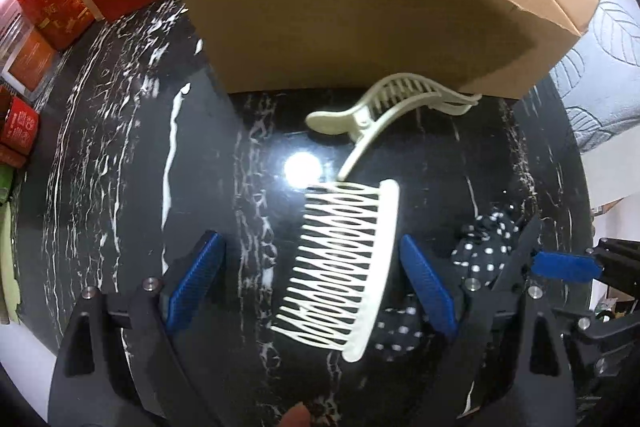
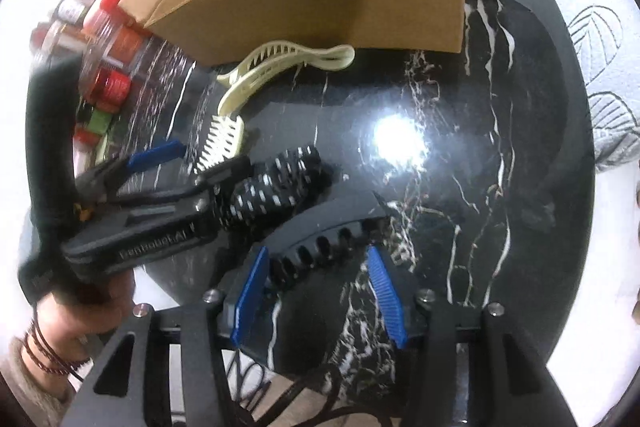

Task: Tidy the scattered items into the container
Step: 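Grasp the white comb with the left gripper while the right grips the black banana clip, then lift the white comb and black banana clip and carry them over the box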

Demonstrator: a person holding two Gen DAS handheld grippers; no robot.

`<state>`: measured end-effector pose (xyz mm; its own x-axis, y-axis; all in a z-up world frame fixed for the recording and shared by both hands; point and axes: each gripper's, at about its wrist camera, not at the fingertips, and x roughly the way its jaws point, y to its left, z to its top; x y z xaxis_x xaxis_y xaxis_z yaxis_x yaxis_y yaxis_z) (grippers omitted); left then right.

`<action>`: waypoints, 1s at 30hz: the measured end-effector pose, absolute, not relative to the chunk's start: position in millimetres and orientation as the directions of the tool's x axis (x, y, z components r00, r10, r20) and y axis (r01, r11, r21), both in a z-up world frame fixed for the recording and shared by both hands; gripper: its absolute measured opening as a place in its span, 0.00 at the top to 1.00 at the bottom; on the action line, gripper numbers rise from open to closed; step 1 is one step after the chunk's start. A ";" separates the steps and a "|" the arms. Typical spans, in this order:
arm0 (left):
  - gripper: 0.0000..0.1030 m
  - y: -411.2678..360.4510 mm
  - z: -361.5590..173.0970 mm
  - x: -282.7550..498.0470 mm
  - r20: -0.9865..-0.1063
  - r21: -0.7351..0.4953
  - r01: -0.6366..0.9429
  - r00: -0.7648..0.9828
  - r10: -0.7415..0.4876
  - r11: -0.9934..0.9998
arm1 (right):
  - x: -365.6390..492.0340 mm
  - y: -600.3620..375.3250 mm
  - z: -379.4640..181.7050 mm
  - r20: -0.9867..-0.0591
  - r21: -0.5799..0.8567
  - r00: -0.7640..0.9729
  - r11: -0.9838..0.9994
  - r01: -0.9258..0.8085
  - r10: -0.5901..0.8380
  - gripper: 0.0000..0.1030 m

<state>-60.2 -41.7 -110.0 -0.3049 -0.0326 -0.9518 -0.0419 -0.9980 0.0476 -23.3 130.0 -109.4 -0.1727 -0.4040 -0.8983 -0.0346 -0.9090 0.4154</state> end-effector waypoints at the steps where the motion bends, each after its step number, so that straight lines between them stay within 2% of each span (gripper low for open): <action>1: 0.13 -43.3 -109.8 -59.8 -0.952 0.048 -0.033 -0.305 -0.035 -0.998 | -25.0 130.0 -109.3 -0.896 0.421 -0.176 -0.906 -0.042 -0.408 0.48; 8: 0.13 -50.4 -108.5 -55.9 -0.950 0.049 0.003 -0.309 -0.047 -0.999 | -35.2 113.9 -108.3 -0.904 0.400 -0.195 -0.913 -0.075 -0.380 0.48; 13: 0.15 -58.0 -107.4 -50.6 -0.946 0.051 0.035 -0.318 -0.060 -0.998 | -35.8 90.6 -102.7 -0.942 0.264 -0.203 -0.964 0.035 -0.266 0.48; 17: 0.27 -63.2 -102.7 -43.0 -0.940 0.050 0.045 -0.336 -0.062 -0.998 | -35.3 84.7 -104.2 -0.953 0.211 -0.203 -0.974 0.085 -0.225 0.48; 19: 0.38 -64.0 -100.4 -39.6 -0.940 0.049 0.044 -0.337 -0.061 -0.998 | -36.2 88.2 -104.8 -0.955 0.209 -0.199 -0.974 0.082 -0.221 0.49; 24: 0.56 -56.4 -97.2 -34.6 -0.940 0.047 0.041 -0.336 -0.058 -0.998 | -31.2 109.7 -104.1 -0.955 0.225 -0.186 -0.972 0.063 -0.233 0.67; 30: 0.59 -60.2 -93.7 -31.5 -0.941 -0.005 0.046 -0.339 -0.011 -0.999 | -29.1 126.2 -105.1 -0.950 0.255 -0.179 -0.967 0.029 -0.256 0.68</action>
<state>-31.5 -60.1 -93.7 -0.3390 -0.0105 -0.9407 0.0456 -0.9989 -0.0052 -29.1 126.2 -105.1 -0.1792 -0.2560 -0.9499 0.0293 -0.9665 0.2549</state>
